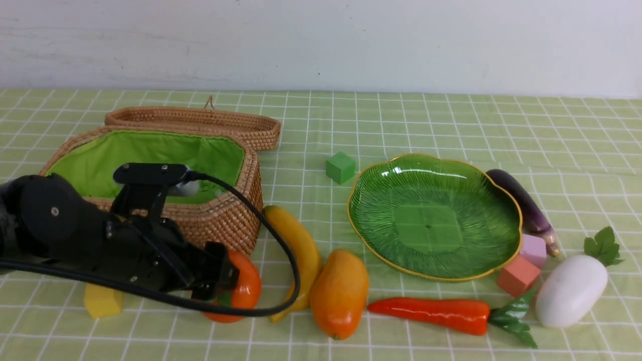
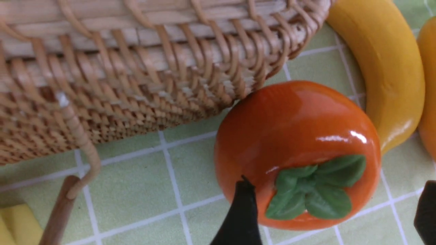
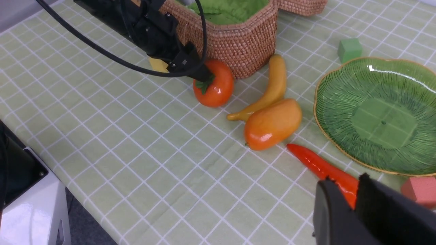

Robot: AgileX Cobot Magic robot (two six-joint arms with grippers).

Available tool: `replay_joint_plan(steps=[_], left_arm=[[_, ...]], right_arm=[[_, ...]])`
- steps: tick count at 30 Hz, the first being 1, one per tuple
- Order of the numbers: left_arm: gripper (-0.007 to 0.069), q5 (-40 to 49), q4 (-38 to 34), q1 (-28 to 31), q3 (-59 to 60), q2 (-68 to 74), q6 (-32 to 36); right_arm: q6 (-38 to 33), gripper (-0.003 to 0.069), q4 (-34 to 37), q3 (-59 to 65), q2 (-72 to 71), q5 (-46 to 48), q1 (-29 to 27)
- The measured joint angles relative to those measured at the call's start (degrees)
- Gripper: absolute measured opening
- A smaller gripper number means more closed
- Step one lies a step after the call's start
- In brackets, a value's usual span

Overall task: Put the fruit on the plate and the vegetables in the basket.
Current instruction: Grab a tomato with your left arm and place it on the plate on the right.

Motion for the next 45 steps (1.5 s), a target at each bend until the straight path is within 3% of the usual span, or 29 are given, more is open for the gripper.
replay_joint_plan(steps=[30,40,45], left_arm=[[0.0580,-3.4,-3.1,-0.1,0.0,6.5,6.9],[0.0482,-2.3,-11.8,-0.1,0.0,6.5,14.6],[0.0491,-2.0,-16.1,-0.1,0.0,6.5,18.4]], right_arm=[[-1.1,0.0119,0.6,0.0,0.0,0.6,0.0],[-1.1,0.0123,1.5,0.0,0.0,0.6,0.0],[-1.2,0.0123,1.5,0.0,0.0,0.6,0.0]])
